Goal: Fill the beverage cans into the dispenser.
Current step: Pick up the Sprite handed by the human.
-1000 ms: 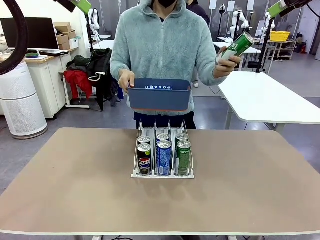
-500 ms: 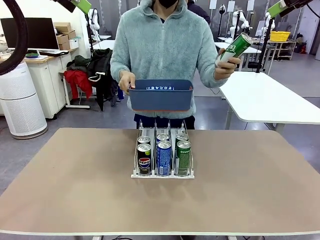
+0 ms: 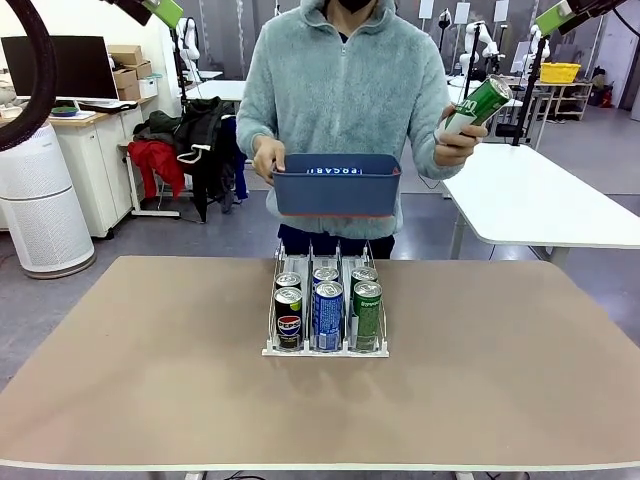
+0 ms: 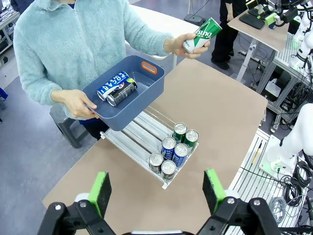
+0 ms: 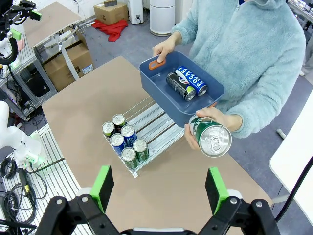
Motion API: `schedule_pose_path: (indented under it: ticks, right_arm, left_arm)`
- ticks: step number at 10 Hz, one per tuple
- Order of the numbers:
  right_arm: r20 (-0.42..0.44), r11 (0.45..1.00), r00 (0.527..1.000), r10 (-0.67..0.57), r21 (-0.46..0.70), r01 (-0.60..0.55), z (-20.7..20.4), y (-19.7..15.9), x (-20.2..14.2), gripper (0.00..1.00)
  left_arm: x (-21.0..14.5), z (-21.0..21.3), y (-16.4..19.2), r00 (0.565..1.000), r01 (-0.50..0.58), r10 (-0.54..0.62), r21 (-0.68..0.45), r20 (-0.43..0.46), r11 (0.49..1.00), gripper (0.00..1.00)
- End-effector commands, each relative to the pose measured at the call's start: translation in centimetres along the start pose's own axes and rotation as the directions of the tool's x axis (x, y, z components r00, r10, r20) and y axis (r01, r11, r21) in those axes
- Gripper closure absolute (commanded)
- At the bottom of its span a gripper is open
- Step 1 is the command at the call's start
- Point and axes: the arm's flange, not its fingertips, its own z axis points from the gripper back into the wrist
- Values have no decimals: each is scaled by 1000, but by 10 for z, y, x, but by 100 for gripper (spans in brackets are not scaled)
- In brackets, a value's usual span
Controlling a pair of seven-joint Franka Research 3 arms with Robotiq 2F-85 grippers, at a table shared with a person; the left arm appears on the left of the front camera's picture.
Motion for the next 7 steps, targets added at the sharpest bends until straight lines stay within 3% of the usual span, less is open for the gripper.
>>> schedule_pose_path:
  ticks: [1, 2, 3, 7]
  right_arm:
    - [0, 1000, 1000, 0, 0, 0, 0, 0, 0, 0]
    - [62, 995, 997, -42, -91, 47, -4, 2, -4, 0]
    - [20, 999, 999, -31, -23, 32, -2, -4, -4, 0]
    - [-25, 993, 993, -116, -8, 115, -19, -39, -5, 0]
  left_arm:
    - [0, 0, 0, 1000, 0, 0, -1, 0, 1000, 0]
    - [0, 0, 0, 1000, 0, 0, -1, 0, 1000, 0]
    - [0, 0, 0, 1000, 0, 0, -1, 0, 1000, 0]
    - [0, 0, 0, 1000, 0, 0, -1, 0, 1000, 0]
